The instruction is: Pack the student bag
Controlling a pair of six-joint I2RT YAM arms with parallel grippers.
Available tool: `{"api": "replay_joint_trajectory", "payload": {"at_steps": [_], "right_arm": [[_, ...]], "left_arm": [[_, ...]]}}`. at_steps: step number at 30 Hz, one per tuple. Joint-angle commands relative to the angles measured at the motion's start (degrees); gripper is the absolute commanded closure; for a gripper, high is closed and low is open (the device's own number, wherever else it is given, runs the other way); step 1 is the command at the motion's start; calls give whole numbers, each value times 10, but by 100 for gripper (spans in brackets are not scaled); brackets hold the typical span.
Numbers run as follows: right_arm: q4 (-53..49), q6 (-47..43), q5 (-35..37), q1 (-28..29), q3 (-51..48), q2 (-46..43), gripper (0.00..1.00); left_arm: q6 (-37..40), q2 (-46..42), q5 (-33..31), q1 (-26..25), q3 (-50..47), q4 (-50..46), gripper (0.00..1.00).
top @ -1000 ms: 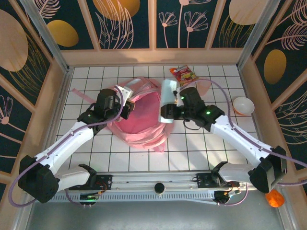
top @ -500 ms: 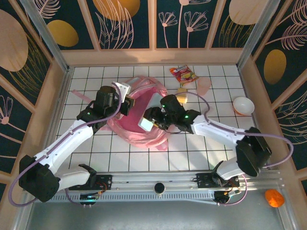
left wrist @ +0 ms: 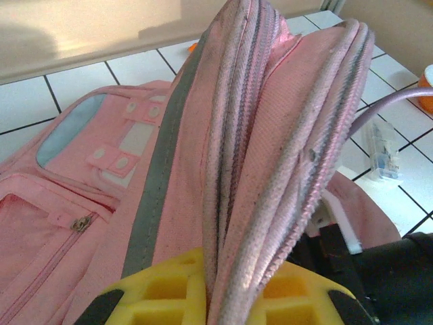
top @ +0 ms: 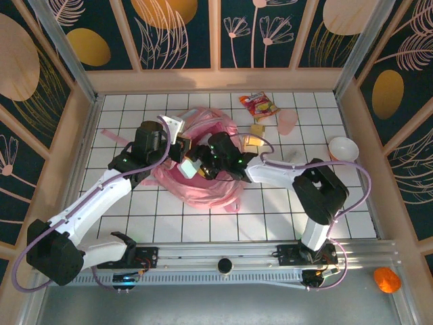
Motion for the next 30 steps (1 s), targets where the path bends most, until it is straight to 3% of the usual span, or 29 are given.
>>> {"api": "replay_joint_trajectory", "payload": {"at_steps": [1, 6, 13, 23, 30], "right_arm": [[35, 8, -8, -7, 16, 6, 20], [20, 12, 8, -5, -22, -32, 17], [78, 83, 45, 21, -91, -45, 42], [134, 69, 17, 23, -32, 40, 63], [169, 49, 9, 4, 37, 114, 69]], "left_arm": [[-3, -31, 29, 0, 34, 109, 100], [-7, -32, 29, 0, 24, 117, 100], [-6, -30, 35, 0, 18, 123, 100], [-1, -23, 47, 1, 20, 131, 100], [-4, -23, 53, 0, 21, 136, 100]]}}
